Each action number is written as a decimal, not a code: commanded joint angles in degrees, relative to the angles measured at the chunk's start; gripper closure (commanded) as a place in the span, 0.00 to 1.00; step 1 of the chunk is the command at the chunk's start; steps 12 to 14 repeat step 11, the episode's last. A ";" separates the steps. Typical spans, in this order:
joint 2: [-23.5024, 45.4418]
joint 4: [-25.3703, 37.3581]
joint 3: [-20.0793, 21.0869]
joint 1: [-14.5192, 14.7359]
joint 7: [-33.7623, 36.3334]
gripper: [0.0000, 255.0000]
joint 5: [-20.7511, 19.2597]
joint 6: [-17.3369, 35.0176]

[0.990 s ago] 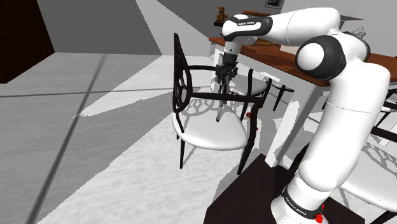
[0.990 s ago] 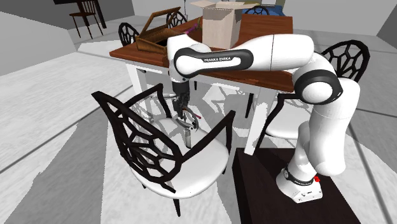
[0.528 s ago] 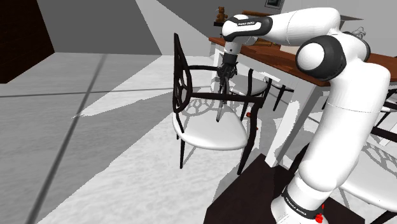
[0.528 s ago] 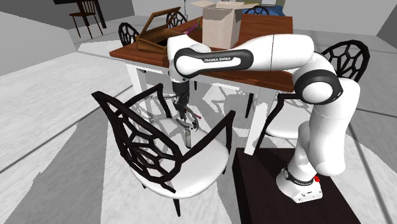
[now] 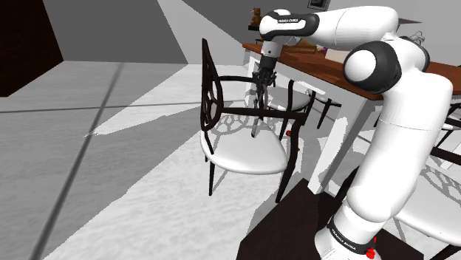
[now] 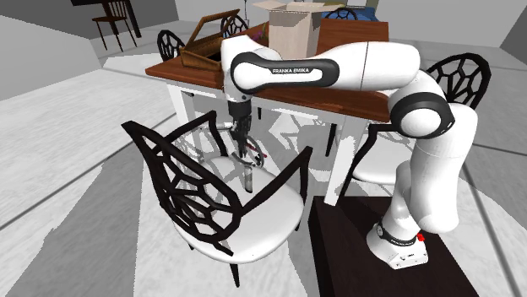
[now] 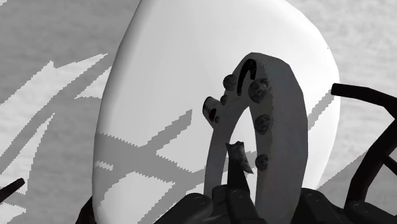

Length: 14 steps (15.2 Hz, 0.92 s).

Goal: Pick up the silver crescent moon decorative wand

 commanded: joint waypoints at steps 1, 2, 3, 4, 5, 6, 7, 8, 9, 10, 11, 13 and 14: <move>0.34 1.96 -0.03 -0.09 0.15 1.00 0.05 -1.63; 0.49 2.93 -0.04 -0.14 0.23 1.00 0.08 -2.45; 0.65 3.93 -0.05 -0.19 0.31 1.00 0.11 -3.29; 0.83 4.95 -0.07 -0.25 0.38 1.00 0.14 -4.13; 1.03 6.00 -0.08 -0.30 0.45 1.00 0.18 -4.98; 1.25 7.08 -0.10 -0.37 0.53 1.00 0.23 -5.85; 1.49 8.20 -0.11 -0.44 0.60 1.00 0.28 -6.72; 1.75 9.35 -0.13 -0.51 0.67 1.00 0.34 -7.61; 2.04 10.53 -0.14 -0.59 0.74 1.00 0.41 -8.51; 2.07 10.70 -0.14 -0.60 0.75 1.00 0.42 -8.64; 2.08 10.71 -0.14 -0.60 0.75 1.00 0.42 -8.65; 2.08 10.71 -0.14 -0.60 0.75 1.00 0.42 -8.65; 2.08 10.71 -0.14 -0.60 0.75 1.00 0.42 -8.65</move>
